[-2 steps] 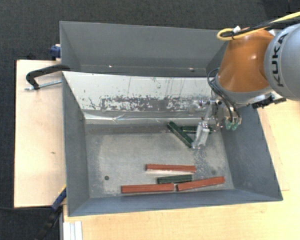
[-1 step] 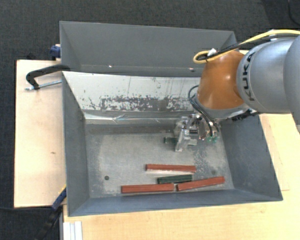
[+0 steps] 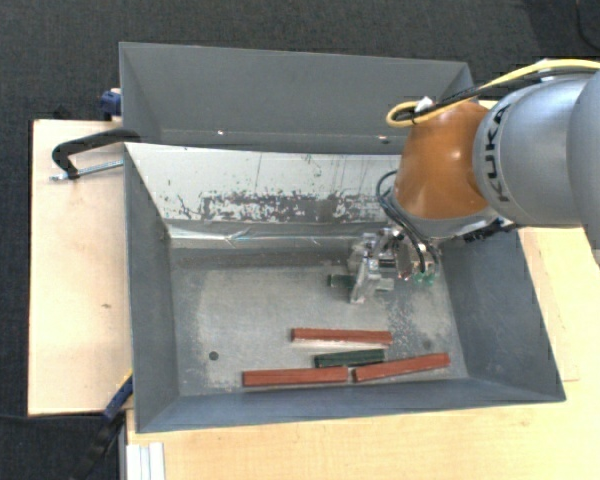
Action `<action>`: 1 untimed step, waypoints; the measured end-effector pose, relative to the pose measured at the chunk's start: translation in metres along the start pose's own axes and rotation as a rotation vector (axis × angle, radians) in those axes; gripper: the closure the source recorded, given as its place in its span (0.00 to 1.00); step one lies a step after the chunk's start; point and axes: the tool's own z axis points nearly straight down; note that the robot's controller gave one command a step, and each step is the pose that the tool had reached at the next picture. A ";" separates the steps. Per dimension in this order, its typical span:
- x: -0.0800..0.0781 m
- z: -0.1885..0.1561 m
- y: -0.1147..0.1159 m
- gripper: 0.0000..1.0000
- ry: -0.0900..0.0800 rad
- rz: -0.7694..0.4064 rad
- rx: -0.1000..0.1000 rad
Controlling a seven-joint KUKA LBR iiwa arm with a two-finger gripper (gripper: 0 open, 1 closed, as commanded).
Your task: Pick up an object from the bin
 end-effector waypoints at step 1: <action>0.012 -0.145 0.011 1.00 -0.006 -0.052 0.000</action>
Offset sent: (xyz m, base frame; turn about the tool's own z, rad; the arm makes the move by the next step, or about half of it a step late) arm 0.0000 0.0000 0.0000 0.0000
